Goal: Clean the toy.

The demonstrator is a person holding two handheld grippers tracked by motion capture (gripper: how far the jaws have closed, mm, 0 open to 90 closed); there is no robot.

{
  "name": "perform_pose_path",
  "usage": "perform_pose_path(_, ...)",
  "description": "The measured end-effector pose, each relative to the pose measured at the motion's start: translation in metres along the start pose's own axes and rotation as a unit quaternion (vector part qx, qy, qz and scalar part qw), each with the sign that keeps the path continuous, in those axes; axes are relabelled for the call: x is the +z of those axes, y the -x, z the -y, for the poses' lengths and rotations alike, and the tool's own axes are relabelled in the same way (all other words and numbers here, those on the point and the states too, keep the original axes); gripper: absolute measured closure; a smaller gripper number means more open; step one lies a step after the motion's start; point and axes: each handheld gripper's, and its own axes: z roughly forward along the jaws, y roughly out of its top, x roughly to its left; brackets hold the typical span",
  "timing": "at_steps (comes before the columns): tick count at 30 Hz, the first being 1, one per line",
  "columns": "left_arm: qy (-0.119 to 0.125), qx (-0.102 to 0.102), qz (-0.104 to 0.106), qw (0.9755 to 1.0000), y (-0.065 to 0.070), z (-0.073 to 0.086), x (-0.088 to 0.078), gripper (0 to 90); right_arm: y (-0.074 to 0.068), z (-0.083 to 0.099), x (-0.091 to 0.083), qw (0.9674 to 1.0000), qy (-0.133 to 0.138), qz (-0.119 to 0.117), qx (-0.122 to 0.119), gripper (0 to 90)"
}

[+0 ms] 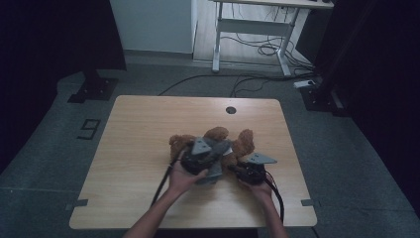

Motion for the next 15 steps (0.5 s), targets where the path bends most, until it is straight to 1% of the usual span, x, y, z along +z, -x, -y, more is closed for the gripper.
perform_pose_path(1,-0.007,0.008,-0.002,0.9999,0.004,-0.002,0.008,77.0,0.0,0.0,0.0,1.0,0.0,0.001,-0.001,68.3)
perform_pose_path(2,-0.023,0.014,-0.004,0.9996,0.009,-0.005,0.023,76.9,0.0,0.0,0.0,1.0,0.001,0.001,-0.001,68.3)
perform_pose_path(3,-0.03,0.009,-0.006,0.9995,0.009,-0.006,0.031,76.9,-0.001,0.0,0.0,1.0,0.0,0.001,0.002,68.3)
perform_pose_path(4,-0.033,0.002,-0.005,0.9995,0.009,-0.005,0.036,76.9,-0.001,0.001,-0.001,1.0,0.0,0.001,0.005,68.3)
perform_pose_path(6,-0.026,-0.016,-0.002,0.9995,0.006,-0.002,0.039,76.9,0.0,0.001,-0.001,0.9999,-0.001,0.003,0.01,68.3)
perform_pose_path(9,-0.017,-0.023,-0.004,0.9996,0.003,0.001,0.034,76.9,0.001,0.003,-0.001,0.9999,0.003,0.0,0.013,68.6)
perform_pose_path(11,-0.015,-0.026,-0.011,0.9995,0.001,0.003,0.028,76.9,0.0,0.003,-0.001,0.9999,0.004,0.002,0.01,68.6)
perform_pose_path(14,-0.016,-0.021,-0.037,0.999,-0.009,0.006,0.012,76.8,-0.001,0.003,-0.002,0.9999,0.004,0.001,0.011,68.8)
perform_pose_path(15,-0.016,-0.025,-0.044,0.9986,-0.013,0.008,0.007,76.8,-0.001,0.004,-0.002,0.9999,0.005,0.001,0.01,68.7)
